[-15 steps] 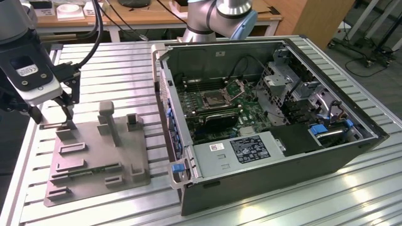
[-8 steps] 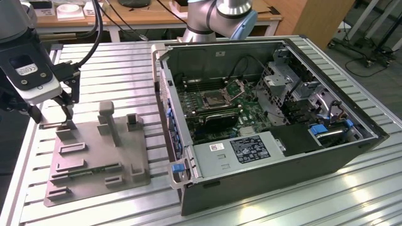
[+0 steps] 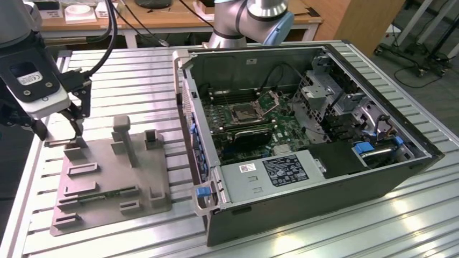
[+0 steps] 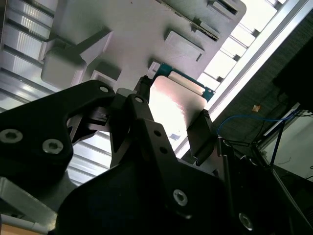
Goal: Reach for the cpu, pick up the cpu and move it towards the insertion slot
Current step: 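Pick up the cpu and move it towards the insertion slot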
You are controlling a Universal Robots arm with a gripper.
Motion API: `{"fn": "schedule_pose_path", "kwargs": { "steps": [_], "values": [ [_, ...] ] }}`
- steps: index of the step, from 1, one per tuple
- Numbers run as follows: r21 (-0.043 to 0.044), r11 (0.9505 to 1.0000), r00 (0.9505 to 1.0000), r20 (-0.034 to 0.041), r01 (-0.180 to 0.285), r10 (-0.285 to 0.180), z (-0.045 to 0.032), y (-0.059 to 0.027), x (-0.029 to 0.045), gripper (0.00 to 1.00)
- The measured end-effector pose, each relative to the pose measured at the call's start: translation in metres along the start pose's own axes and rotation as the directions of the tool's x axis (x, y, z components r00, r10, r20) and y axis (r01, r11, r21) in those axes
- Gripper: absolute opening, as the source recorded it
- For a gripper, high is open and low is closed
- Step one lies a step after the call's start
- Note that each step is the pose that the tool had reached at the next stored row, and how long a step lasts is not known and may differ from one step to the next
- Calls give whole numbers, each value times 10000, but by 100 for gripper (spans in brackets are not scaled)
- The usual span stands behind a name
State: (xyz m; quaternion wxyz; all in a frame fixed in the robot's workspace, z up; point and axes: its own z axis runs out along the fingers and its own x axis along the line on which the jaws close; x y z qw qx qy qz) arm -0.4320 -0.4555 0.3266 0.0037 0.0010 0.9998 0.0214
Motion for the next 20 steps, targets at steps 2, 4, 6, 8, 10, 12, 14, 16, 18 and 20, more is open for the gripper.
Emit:
{"fn": "schedule_pose_path", "kwargs": {
  "steps": [2, 4, 6, 8, 10, 12, 14, 16, 18, 20],
  "values": [
    [0, 10000, 10000, 0, 0, 0, -5, 0, 0, 54],
    [-1, 10000, 10000, 2, 0, 0, -9, 0, -1, 54],
    [-1, 10000, 10000, 2, 0, 0, -13, 0, -1, 54],
    [-1, 10000, 10000, 1, 0, 0, -18, 1, -2, 54],
    [0, 10000, 10000, 1, 0, 0, -23, 1, -2, 54],
    [0, 10000, 10000, 1, 0, 0, -29, 1, -3, 54],
    [-1, 10000, 10000, 1, 0, 0, -32, 1, -3, 54],
    [-1, 10000, 10000, 1, 0, 0, -33, 1, -4, 54],
    [0, 10000, 10000, 1, 0, 0, -36, 2, -3, 54],
    [1, 10000, 10000, -1, 0, 0, -44, 2, -3, 54]
  ]
}}
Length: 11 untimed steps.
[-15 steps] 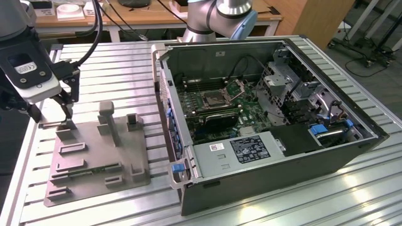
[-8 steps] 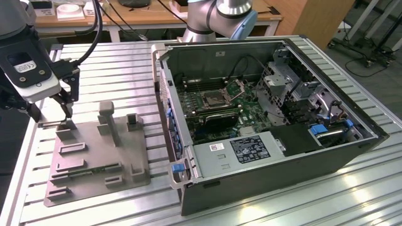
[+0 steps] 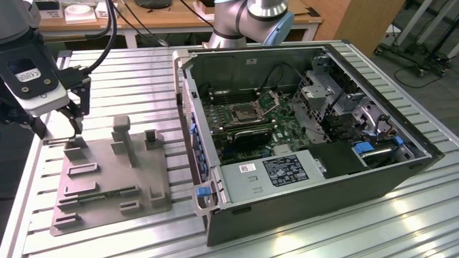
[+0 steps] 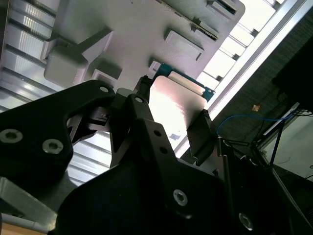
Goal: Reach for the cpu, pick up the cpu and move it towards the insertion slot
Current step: 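Pick up the cpu and move it towards the insertion slot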
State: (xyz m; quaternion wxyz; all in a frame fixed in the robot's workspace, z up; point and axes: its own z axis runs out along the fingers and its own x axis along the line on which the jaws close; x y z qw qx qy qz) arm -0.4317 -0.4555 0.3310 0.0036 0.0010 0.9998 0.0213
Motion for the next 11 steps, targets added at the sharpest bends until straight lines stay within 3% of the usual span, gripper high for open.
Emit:
{"fn": "schedule_pose_path", "kwargs": {
  "steps": [11],
  "values": [
    [-1, 10000, 10000, 1, 0, 0, -74, 3, -1, 54]
  ]
}}
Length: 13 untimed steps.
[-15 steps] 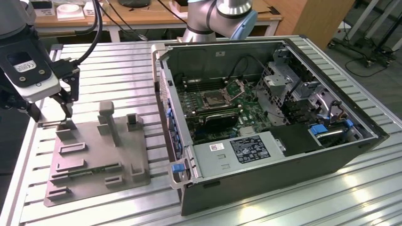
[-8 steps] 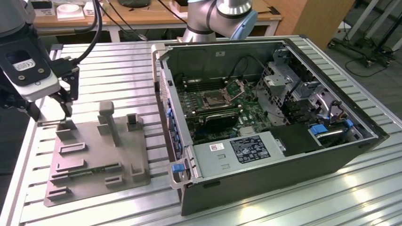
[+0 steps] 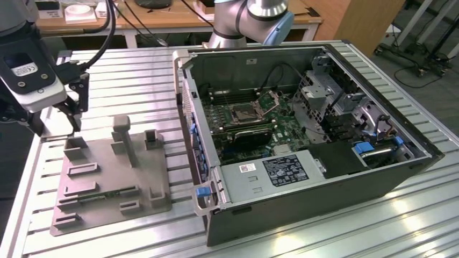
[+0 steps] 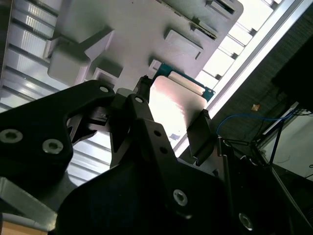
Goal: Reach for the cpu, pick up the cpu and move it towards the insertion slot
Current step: 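Pick up the cpu and move it towards the insertion slot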
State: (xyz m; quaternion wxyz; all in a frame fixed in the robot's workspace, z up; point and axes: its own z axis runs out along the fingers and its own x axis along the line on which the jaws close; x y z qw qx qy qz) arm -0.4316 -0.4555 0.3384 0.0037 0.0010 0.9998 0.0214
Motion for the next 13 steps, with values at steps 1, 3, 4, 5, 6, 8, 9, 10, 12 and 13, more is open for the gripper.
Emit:
{"fn": "schedule_pose_path", "kwargs": {
  "steps": [1, 3, 4, 5, 6, 8, 9, 10, 12, 13],
  "values": [
    [-1, 10000, 10000, 1, 0, 0, -10, 0, 0, 54],
    [-1, 10000, 10000, 1, 0, 0, -27, 1, 0, 54],
    [-1, 10000, 10000, 1, 0, 0, -36, 1, 0, 54],
    [-1, 10000, 10000, 1, 0, 0, -45, 2, 0, 54],
    [-1, 10000, 10000, 1, 0, 0, -55, 2, 0, 54],
    [-1, 10000, 10000, 2, 0, 0, -71, 3, 0, 54],
    [-1, 10000, 10000, 1, 0, 0, -82, 3, 0, 54],
    [-1, 10000, 10000, 1, 0, 0, -111, 5, -1, 54],
    [-1, 10000, 10000, 1, 0, 0, -145, 6, -1, 54],
    [-1, 10000, 10000, 1, 0, 0, -160, 7, -1, 54]
  ]
}}
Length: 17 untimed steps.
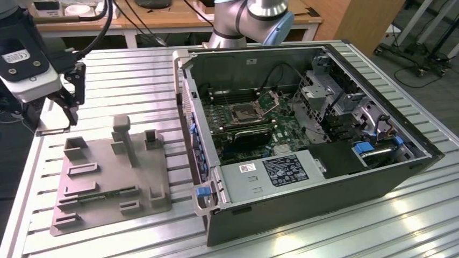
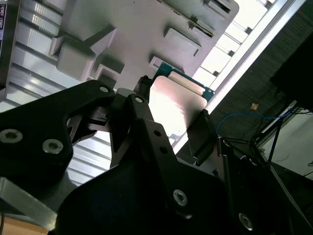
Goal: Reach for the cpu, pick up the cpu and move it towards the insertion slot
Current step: 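Pick up the cpu and move it towards the insertion slot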
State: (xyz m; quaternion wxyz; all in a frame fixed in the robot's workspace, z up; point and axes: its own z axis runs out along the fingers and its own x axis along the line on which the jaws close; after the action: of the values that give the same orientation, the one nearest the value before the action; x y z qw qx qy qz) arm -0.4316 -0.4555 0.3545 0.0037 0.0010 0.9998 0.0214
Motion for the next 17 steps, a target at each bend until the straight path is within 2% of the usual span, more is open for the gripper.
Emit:
{"fn": "schedule_pose_path", "kwargs": {
  "steps": [17],
  "values": [
    [0, 10000, 10000, 0, 0, 0, -207, 9, -1, 54]
  ]
}}
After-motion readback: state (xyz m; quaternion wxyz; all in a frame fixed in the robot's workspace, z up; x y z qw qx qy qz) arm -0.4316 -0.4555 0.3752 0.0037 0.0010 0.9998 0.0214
